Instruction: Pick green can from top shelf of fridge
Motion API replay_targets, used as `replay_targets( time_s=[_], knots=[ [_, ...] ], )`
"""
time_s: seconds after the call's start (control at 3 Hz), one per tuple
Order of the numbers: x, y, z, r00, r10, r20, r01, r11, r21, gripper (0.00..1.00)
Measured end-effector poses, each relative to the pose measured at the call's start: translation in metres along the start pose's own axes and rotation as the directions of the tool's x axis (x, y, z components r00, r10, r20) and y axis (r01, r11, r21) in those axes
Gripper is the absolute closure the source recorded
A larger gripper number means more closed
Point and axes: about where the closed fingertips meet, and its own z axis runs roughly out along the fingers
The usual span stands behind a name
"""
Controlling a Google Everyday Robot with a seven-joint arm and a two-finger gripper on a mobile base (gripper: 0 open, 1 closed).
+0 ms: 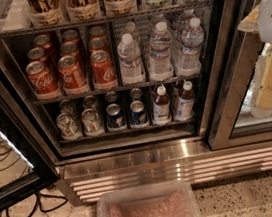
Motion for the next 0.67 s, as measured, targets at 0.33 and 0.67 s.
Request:
replay_targets(
  time_s=[0.33, 0.67],
  knots=[
    [0.0, 0.0, 0.0, 1.0, 0.0, 0.0, 0.0, 1.0, 0.0, 0.0],
    [-0.01, -0.0046, -0.0018, 0.997, 0.023, 0.074, -0.025, 0.9995, 0.02, 0.0]
  ],
)
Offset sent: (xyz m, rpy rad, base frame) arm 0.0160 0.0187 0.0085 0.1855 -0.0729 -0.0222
